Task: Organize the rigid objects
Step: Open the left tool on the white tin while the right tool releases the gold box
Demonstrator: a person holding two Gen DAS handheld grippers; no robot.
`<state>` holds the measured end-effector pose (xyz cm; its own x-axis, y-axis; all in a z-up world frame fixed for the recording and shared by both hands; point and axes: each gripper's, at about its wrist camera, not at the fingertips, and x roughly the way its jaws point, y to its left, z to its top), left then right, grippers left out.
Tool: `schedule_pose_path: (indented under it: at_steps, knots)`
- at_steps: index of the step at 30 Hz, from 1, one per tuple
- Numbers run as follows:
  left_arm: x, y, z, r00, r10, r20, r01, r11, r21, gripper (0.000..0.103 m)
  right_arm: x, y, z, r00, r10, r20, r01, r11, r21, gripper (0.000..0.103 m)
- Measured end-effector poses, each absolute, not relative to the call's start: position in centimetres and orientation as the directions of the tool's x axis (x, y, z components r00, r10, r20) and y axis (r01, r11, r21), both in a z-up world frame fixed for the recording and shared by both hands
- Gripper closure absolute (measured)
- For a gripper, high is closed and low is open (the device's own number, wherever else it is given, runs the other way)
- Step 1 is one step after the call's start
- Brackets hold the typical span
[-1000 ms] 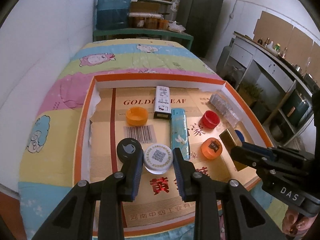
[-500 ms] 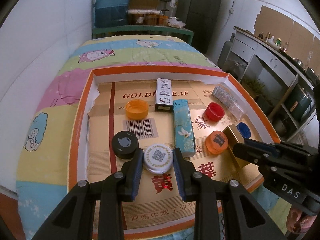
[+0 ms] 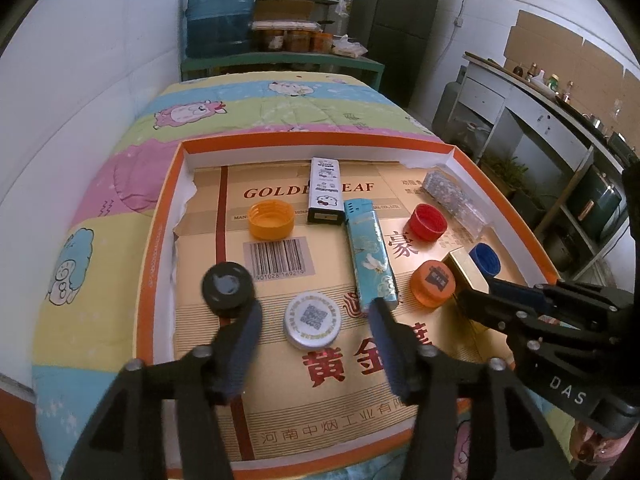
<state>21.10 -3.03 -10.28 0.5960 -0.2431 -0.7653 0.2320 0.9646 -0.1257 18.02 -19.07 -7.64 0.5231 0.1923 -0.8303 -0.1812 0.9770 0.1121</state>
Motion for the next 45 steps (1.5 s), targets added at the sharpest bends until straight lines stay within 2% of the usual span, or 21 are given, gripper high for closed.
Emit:
schedule_pose_path:
  at_steps: [7,9,14,16,17,18,25,45]
  knots:
    - [21.0,-3.0,-10.2,0.597,-0.245,-0.764,0.232,0.964,-0.128,0.046,17.9,-18.8,-7.6,0.526,0.192,-0.828,-0.19,0.976,0.105,0.078]
    - [20.9,-3.0,-10.1,0.6,-0.245,-0.762,0.232,0.964,-0.127,0.046,17.8,-18.8,-7.5,0.531,0.192,-0.825,-0.191,0.976,0.105,0.071]
    - [20.5,-2.7,-9.7,0.609,-0.25,-0.753,0.23,0.964,-0.134,0.042,17.7,-18.7,-7.1,0.54,0.192,-0.82,-0.187,0.977,0.105,0.07]
    - [20.3,-2.5,-9.5,0.614,-0.252,-0.748,0.228,0.964,-0.139,0.041,17.6,-18.8,-7.0,0.544,0.187,-0.818,-0.184,0.978,0.101,0.061]
    - [20.2,-2.5,-9.4,0.615,-0.253,-0.747,0.227,0.964,-0.14,0.041,17.6,-18.8,-6.9,0.546,0.184,-0.817,-0.182,0.978,0.099,0.047]
    - [20.2,-2.4,-9.3,0.617,-0.254,-0.745,0.226,0.964,-0.141,0.041,17.5,-18.8,-6.8,0.55,0.182,-0.815,-0.181,0.979,0.097,0.044]
    - [19.4,-2.1,-8.4,0.635,-0.254,-0.729,0.218,0.965,-0.147,0.033,17.1,-19.0,-5.8,0.58,0.166,-0.797,-0.168,0.982,0.082,0.039]
    - [16.0,-0.7,-5.7,0.697,-0.213,-0.685,0.165,0.977,-0.136,0.033,13.9,-19.0,-3.1,0.634,0.148,-0.759,-0.159,0.985,0.06,0.037]
